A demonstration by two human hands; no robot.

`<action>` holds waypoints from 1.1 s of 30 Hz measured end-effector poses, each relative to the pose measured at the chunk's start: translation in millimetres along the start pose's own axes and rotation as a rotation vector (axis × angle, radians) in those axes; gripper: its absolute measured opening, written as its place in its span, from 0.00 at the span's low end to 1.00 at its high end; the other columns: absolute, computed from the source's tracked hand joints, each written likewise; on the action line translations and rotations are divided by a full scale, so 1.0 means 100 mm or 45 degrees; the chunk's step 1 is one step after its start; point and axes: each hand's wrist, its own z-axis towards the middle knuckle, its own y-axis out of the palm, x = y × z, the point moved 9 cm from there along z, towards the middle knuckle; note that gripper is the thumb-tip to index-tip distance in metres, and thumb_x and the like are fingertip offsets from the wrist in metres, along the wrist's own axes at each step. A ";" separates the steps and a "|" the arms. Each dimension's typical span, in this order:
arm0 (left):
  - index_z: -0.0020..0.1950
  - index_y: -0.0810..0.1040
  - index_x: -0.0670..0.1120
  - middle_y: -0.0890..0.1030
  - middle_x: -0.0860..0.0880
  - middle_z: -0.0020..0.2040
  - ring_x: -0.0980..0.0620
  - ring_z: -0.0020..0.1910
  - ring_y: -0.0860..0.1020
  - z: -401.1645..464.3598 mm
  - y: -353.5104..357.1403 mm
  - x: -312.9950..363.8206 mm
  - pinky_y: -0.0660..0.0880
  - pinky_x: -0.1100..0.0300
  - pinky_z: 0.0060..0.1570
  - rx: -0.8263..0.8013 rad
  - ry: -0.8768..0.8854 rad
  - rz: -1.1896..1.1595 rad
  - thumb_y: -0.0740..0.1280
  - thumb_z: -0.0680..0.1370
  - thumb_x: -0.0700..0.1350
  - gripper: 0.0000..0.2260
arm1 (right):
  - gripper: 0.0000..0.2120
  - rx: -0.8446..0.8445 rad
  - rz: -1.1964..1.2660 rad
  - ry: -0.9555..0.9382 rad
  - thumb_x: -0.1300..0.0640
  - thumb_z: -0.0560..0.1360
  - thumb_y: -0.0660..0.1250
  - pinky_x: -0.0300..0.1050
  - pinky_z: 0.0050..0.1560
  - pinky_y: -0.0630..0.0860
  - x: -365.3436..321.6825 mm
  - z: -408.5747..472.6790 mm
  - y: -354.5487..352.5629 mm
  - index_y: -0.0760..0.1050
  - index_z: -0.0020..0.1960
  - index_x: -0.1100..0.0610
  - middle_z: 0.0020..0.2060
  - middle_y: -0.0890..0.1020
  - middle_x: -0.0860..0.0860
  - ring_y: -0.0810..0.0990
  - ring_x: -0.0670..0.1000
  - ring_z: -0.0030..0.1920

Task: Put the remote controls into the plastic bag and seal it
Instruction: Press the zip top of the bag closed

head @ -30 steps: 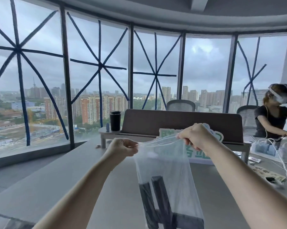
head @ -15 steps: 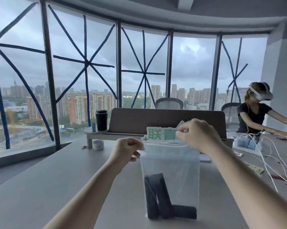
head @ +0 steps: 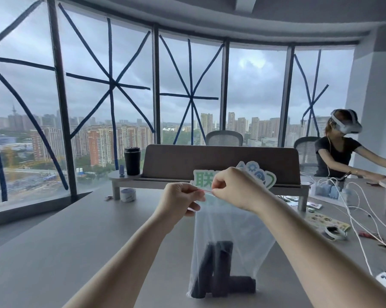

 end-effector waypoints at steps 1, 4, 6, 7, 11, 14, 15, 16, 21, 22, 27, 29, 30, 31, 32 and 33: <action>0.40 0.83 0.42 0.84 0.49 0.35 0.56 0.25 0.76 0.00 0.02 0.01 0.74 0.63 0.26 -0.008 0.006 -0.002 0.70 0.74 0.39 0.04 | 0.06 -0.019 0.015 -0.001 0.50 0.70 0.69 0.52 0.46 0.80 0.00 0.00 0.01 0.81 0.36 0.49 0.37 0.84 0.45 0.82 0.49 0.42; 0.39 0.83 0.42 0.84 0.48 0.35 0.56 0.25 0.75 -0.01 0.05 0.08 0.72 0.65 0.24 -0.026 0.049 0.059 0.69 0.74 0.38 0.05 | 0.07 -0.066 0.034 -0.007 0.49 0.70 0.71 0.53 0.47 0.80 -0.01 0.01 0.02 0.81 0.35 0.48 0.37 0.84 0.46 0.82 0.49 0.42; 0.38 0.83 0.42 0.84 0.48 0.35 0.56 0.25 0.75 0.00 0.06 0.12 0.72 0.66 0.24 -0.028 0.066 0.096 0.69 0.74 0.38 0.05 | 0.08 -0.077 0.040 -0.001 0.50 0.70 0.71 0.52 0.47 0.80 -0.01 0.02 0.01 0.80 0.33 0.47 0.36 0.84 0.46 0.82 0.48 0.42; 0.38 0.82 0.43 0.84 0.48 0.35 0.56 0.25 0.75 0.01 0.06 0.13 0.72 0.66 0.23 -0.029 0.070 0.106 0.70 0.73 0.38 0.05 | 0.08 -0.088 0.043 0.003 0.50 0.70 0.71 0.52 0.47 0.80 -0.01 0.03 0.02 0.79 0.32 0.47 0.36 0.83 0.46 0.82 0.48 0.42; 0.36 0.82 0.43 0.84 0.46 0.35 0.56 0.23 0.74 0.02 0.06 0.14 0.70 0.67 0.23 -0.023 0.105 0.144 0.70 0.73 0.38 0.06 | 0.09 -0.165 0.049 0.000 0.54 0.72 0.70 0.50 0.46 0.79 -0.04 0.03 0.07 0.78 0.33 0.48 0.37 0.82 0.46 0.81 0.49 0.43; 0.35 0.81 0.44 0.83 0.48 0.34 0.56 0.22 0.73 0.02 0.07 0.15 0.68 0.68 0.22 -0.013 0.140 0.168 0.69 0.73 0.37 0.07 | 0.09 -0.198 0.011 -0.033 0.56 0.74 0.66 0.51 0.47 0.78 -0.09 0.02 0.10 0.78 0.35 0.50 0.38 0.81 0.47 0.80 0.51 0.44; 0.34 0.80 0.45 0.83 0.49 0.34 0.56 0.22 0.73 0.02 0.07 0.15 0.68 0.68 0.22 -0.006 0.149 0.180 0.68 0.74 0.37 0.08 | 0.09 -0.198 -0.008 -0.043 0.56 0.75 0.65 0.52 0.48 0.78 -0.11 0.01 0.10 0.77 0.36 0.50 0.39 0.81 0.48 0.80 0.52 0.44; 0.34 0.78 0.46 0.82 0.50 0.33 0.56 0.22 0.72 0.02 0.07 0.14 0.67 0.68 0.22 0.002 0.156 0.193 0.68 0.74 0.37 0.09 | 0.10 -0.199 -0.028 -0.050 0.56 0.75 0.64 0.53 0.49 0.79 -0.12 0.00 0.11 0.76 0.35 0.49 0.40 0.81 0.48 0.80 0.53 0.44; 0.31 0.77 0.49 0.81 0.48 0.33 0.54 0.24 0.70 0.06 0.02 0.10 0.72 0.57 0.32 0.143 0.214 0.238 0.67 0.73 0.36 0.12 | 0.08 -0.208 -0.136 -0.025 0.53 0.78 0.60 0.51 0.51 0.76 -0.09 -0.04 0.16 0.78 0.45 0.51 0.47 0.82 0.51 0.79 0.55 0.49; 0.30 0.77 0.49 0.82 0.46 0.34 0.53 0.25 0.70 0.07 -0.04 0.09 0.72 0.57 0.33 0.185 0.214 0.229 0.66 0.72 0.36 0.13 | 0.09 -0.194 -0.155 -0.018 0.52 0.79 0.60 0.50 0.50 0.74 -0.08 -0.05 0.14 0.77 0.46 0.52 0.49 0.82 0.51 0.79 0.55 0.50; 0.28 0.79 0.49 0.80 0.52 0.29 0.52 0.25 0.71 0.16 -0.46 -0.04 0.71 0.58 0.33 0.373 0.152 0.136 0.62 0.68 0.32 0.15 | 0.11 -0.130 -0.215 -0.007 0.52 0.81 0.58 0.47 0.52 0.65 0.06 -0.12 0.07 0.77 0.49 0.55 0.45 0.78 0.48 0.73 0.51 0.46; 0.29 0.79 0.47 0.79 0.51 0.28 0.52 0.24 0.71 0.18 -0.60 -0.06 0.70 0.59 0.32 0.429 0.151 0.129 0.63 0.68 0.31 0.14 | 0.10 -0.117 -0.227 -0.014 0.53 0.81 0.58 0.48 0.54 0.65 0.09 -0.15 0.07 0.76 0.47 0.55 0.44 0.77 0.47 0.72 0.51 0.44; 0.30 0.79 0.46 0.79 0.51 0.27 0.52 0.24 0.71 0.18 -0.66 -0.06 0.70 0.60 0.30 0.457 0.151 0.126 0.63 0.69 0.31 0.13 | 0.10 -0.108 -0.228 -0.021 0.53 0.81 0.58 0.48 0.55 0.66 0.09 -0.16 0.07 0.75 0.45 0.54 0.44 0.77 0.47 0.72 0.51 0.44; 0.30 0.80 0.45 0.78 0.52 0.26 0.53 0.23 0.70 0.17 -0.73 -0.06 0.70 0.62 0.28 0.483 0.155 0.121 0.63 0.69 0.31 0.12 | 0.10 -0.102 -0.228 -0.028 0.53 0.81 0.58 0.48 0.56 0.66 0.08 -0.17 0.07 0.73 0.44 0.54 0.44 0.77 0.47 0.72 0.50 0.44; 0.30 0.79 0.45 0.77 0.53 0.24 0.54 0.22 0.70 0.17 -0.79 -0.06 0.69 0.64 0.26 0.504 0.162 0.118 0.63 0.69 0.31 0.13 | 0.10 -0.101 -0.230 -0.035 0.53 0.82 0.58 0.49 0.56 0.67 0.07 -0.18 0.07 0.72 0.43 0.53 0.45 0.77 0.47 0.72 0.50 0.44; 0.31 0.79 0.45 0.77 0.53 0.23 0.54 0.21 0.70 0.16 -0.84 -0.07 0.68 0.65 0.24 0.518 0.169 0.115 0.64 0.69 0.31 0.13 | 0.09 -0.108 -0.237 -0.040 0.54 0.82 0.58 0.48 0.55 0.67 0.05 -0.19 0.08 0.72 0.44 0.53 0.46 0.78 0.47 0.72 0.50 0.44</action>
